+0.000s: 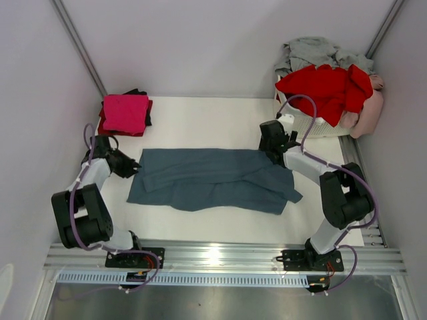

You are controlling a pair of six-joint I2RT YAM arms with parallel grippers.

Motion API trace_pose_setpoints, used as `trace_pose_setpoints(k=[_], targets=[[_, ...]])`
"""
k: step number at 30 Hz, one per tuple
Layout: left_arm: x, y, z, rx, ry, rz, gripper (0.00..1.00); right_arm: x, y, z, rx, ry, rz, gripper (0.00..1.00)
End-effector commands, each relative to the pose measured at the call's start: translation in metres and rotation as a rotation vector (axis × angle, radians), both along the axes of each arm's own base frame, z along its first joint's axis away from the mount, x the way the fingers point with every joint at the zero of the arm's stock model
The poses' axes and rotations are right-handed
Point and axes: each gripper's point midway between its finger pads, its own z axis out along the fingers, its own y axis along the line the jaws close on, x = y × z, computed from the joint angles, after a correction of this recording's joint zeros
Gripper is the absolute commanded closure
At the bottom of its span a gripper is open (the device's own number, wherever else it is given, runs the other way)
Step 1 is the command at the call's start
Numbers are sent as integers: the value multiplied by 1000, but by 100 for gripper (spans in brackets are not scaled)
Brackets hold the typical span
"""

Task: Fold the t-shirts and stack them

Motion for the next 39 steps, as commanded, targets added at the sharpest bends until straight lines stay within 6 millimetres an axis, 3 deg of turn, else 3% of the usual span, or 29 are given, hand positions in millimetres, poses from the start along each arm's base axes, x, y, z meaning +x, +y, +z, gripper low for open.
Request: trace_pose_setpoints(k=[1,10,18,26,34,39], targets=[[15,-10,-1,-43,1,-66,70,-3,18,20,14,-67,39,22],[4,-9,-20,-5,177,-109,72,-19,58,16,18,-60,129,22],[-19,-5,-24,42,239,-139,71,-26,72,7,16,-38,156,23],[-20,-21,-31,-3,231,-175,71,-27,86,10,18,-47,185,22],[-14,-56,-37,-24,248,-281,71,-31,98,7,11,-37,220,23],[-20,-56,-46,-22,287,-282,72,-34,98,8,-3,-33,227,23]])
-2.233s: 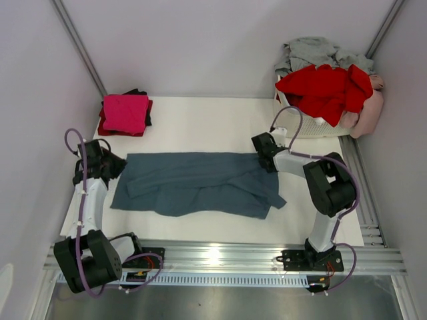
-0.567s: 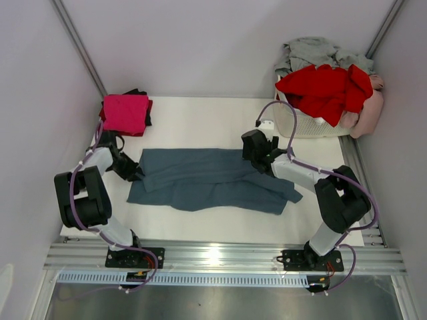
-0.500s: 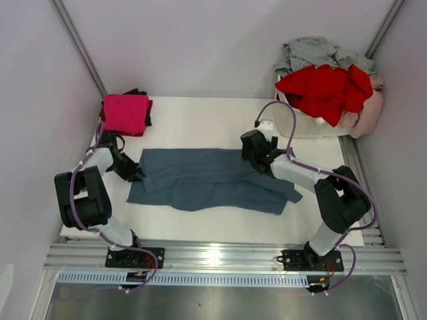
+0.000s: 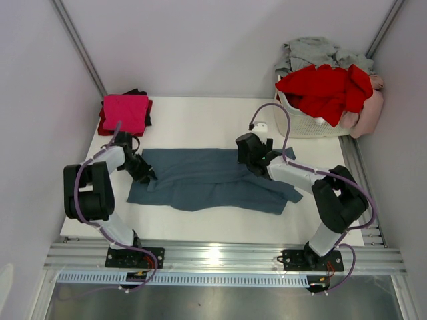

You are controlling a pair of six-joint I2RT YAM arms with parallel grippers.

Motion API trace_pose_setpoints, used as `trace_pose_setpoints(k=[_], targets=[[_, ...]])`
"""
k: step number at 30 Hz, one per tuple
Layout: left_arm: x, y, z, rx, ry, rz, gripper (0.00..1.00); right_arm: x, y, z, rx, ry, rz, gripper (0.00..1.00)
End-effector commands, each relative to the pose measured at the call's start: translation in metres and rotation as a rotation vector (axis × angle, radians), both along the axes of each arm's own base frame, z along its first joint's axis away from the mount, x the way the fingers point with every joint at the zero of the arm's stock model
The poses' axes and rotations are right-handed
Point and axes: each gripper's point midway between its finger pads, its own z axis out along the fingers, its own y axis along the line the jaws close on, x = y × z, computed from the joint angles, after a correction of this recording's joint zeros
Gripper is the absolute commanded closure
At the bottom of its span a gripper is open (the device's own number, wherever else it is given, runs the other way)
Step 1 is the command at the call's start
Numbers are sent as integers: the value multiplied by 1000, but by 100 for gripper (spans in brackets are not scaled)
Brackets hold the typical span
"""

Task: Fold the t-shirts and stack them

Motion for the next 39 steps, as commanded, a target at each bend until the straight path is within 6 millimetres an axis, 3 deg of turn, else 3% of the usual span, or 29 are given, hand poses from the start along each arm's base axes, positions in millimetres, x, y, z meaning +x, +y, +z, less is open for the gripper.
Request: trace_pose_setpoints(k=[1,4,7,21,28,39], targets=[[3,0,0,3,-4,-12,72,7,4,14,3,-40,-10,22],[5,2,4,12,-16,-9,78,5,3,13,4,-39,-5,23],[11,3,15,15,-56,-20,99,4,2,10,-3,-33,-1,24],[60,57,101,265,-230,58,99,-6,-20,-19,-66,16,-34,25],[71,81,98,333,-177,93,99,-11,-33,-25,-83,29,-56,25],[73,84,96,331,-183,105,99,-6,-58,-37,-136,71,-172,25]])
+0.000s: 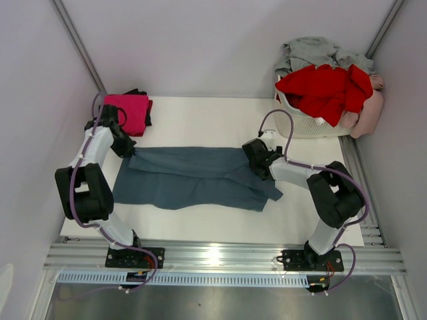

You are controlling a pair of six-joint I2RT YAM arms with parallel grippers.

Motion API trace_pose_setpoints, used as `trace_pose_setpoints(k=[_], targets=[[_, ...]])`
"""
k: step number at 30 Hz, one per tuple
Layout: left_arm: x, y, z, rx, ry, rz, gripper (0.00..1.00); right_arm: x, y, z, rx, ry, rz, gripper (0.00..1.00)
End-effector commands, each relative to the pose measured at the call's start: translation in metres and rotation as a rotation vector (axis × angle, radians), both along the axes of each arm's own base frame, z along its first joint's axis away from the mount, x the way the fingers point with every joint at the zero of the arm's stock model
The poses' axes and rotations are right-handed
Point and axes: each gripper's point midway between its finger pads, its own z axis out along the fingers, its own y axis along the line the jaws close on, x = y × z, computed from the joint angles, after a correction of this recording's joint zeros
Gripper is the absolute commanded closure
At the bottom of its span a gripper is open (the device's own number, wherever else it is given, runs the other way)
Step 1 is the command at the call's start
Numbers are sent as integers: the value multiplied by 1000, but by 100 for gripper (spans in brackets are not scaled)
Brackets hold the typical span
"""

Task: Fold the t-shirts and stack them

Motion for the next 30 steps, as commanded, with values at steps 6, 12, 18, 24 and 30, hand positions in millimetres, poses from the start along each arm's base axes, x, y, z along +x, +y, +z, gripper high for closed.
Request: trace_pose_setpoints(k=[6,12,18,24,30], targets=[[9,15,16,38,-54,19,99,11,-3,0,14,-36,-69,25],[10,19,23,43,-81,35,99,5,16,11,149,-61,-10,33],[8,21,22,45,-81,49,99,15,11,36,147,-144,-22,34],[3,19,17,17,-85,76,99,38,-27,25,115,-116,-206,41],[0,21,21,24,-97,83,100,50,-38,12,136,-88,-256,59]])
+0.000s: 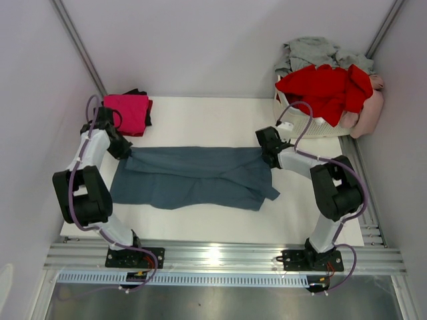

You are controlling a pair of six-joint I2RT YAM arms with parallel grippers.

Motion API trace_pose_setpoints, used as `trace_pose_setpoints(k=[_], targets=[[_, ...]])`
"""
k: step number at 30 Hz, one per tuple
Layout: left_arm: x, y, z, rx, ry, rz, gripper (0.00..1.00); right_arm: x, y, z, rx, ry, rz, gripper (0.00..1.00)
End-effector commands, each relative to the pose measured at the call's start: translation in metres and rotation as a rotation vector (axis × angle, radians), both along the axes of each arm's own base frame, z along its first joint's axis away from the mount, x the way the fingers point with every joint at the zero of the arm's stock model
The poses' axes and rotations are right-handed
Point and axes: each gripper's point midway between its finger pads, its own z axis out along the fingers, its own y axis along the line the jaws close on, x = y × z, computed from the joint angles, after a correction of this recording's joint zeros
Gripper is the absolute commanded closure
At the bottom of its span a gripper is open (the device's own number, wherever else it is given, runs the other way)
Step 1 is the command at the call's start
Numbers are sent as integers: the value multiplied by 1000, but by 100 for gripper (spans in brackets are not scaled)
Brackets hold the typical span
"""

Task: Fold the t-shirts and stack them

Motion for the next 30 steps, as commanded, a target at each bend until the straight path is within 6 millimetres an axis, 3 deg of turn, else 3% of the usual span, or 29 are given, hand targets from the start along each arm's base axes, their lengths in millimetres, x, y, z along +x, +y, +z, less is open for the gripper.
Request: trace_pose_setpoints(k=[1,10,18,26,30], targets=[[5,8,23,24,-84,34,99,8,0,0,21,-19,-44,60],[7,9,30,24,-102,34,99,9,5,-35,27,52,-34,66],[6,9,31,31,-105,29,99,12,-6,-45,23,69,-53,68],[6,11,36,42,-115,32,99,15,-10,-58,47,91,-63,83],[7,11,38,47,-121,32,99,18,-9,-63,72,94,-57,100]])
